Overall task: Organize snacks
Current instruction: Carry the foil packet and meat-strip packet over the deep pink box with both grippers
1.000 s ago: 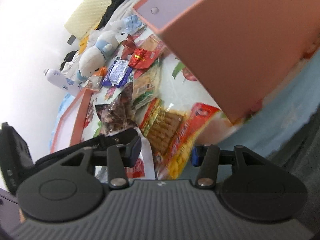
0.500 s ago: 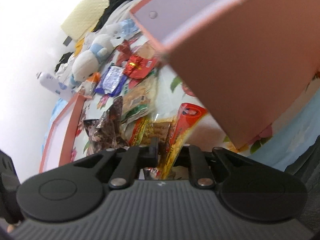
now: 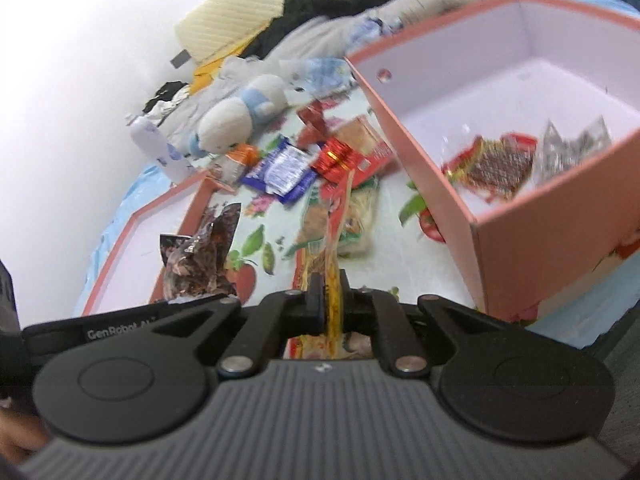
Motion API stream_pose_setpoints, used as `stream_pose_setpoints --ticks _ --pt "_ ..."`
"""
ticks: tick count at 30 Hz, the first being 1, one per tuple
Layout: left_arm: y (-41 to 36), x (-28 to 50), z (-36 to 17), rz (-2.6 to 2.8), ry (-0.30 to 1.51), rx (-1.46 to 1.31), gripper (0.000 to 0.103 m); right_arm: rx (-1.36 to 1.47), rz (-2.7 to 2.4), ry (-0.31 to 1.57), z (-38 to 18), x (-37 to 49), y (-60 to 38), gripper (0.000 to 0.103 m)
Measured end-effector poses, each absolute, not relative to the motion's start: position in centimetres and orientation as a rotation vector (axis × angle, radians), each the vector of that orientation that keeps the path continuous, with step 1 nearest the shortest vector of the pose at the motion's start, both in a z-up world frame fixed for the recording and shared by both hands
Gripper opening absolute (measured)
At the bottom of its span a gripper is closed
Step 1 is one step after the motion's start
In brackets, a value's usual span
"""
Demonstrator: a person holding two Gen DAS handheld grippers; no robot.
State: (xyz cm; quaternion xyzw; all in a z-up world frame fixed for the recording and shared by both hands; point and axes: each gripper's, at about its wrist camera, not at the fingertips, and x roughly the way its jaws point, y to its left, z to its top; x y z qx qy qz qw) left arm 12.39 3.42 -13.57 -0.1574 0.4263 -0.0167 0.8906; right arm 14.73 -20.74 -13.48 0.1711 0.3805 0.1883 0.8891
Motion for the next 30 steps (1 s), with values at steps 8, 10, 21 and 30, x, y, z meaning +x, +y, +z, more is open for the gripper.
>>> stream_pose_setpoints --ticks 8,10,21,30 --pt "2.8 10.9 -10.8 -0.050 0.852 -0.338 0.047 0.298 0.402 0.717 -9.7 13.1 -21.4 0.007" --pt "2.4 10.5 -9.9 -0.059 0.841 -0.338 0.047 0.292 0.398 0.699 -8.8 12.9 -21.8 0.007" --pt "-1.5 9.8 -6.1 -0.176 0.792 -0.338 0.047 0.256 0.318 0.608 -4.4 10.4 -25.8 0.007" --pt "-8.2 12.5 -4.3 -0.338 0.763 -0.306 0.047 0.251 0.183 0.582 -3.3 10.0 -31.6 0.007"
